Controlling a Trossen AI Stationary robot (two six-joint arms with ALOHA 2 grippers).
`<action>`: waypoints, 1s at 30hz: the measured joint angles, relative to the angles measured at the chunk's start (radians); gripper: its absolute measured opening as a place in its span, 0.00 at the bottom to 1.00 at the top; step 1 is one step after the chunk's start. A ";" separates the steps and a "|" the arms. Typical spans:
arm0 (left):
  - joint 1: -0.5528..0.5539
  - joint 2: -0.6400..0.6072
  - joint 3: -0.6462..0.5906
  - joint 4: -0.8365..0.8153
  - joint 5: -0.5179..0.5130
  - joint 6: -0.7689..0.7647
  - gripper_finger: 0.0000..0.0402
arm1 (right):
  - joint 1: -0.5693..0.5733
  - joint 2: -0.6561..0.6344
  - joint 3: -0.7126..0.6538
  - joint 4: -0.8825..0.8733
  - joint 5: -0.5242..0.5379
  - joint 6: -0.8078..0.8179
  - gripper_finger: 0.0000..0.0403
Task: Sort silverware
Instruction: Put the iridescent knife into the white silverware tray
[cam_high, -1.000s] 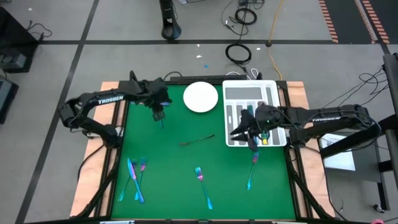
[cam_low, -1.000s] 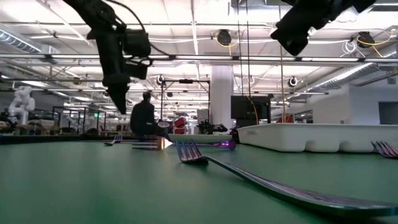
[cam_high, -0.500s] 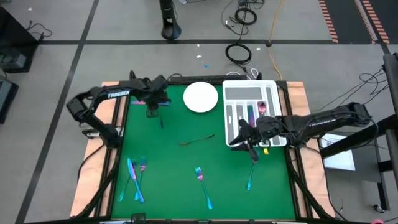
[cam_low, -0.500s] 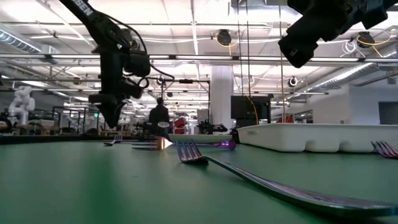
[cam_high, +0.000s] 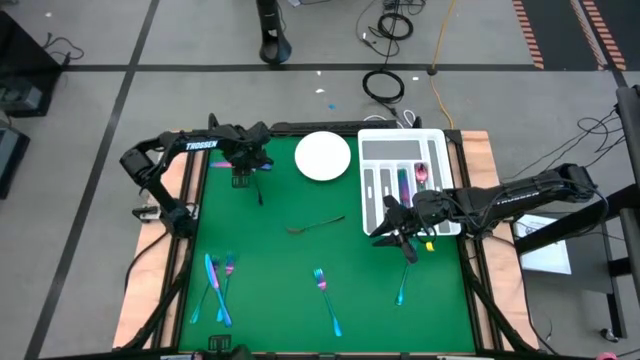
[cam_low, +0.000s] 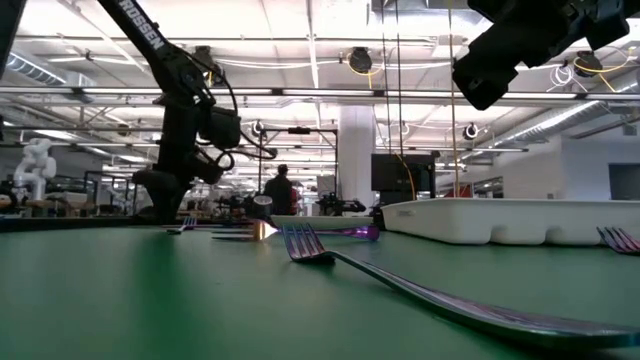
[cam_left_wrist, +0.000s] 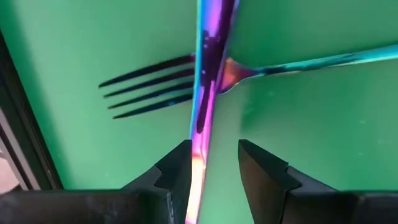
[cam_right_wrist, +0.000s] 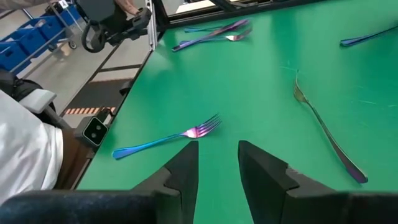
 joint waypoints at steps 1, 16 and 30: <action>0.005 0.004 0.002 0.001 -0.001 0.000 0.33 | 0.000 0.000 0.000 -0.001 0.000 0.000 0.26; 0.063 0.010 0.007 0.038 0.059 0.094 0.33 | 0.000 0.003 0.000 -0.020 0.000 -0.031 0.26; 0.065 0.097 0.015 0.032 0.069 0.107 0.33 | 0.000 0.003 0.000 -0.020 0.000 -0.031 0.26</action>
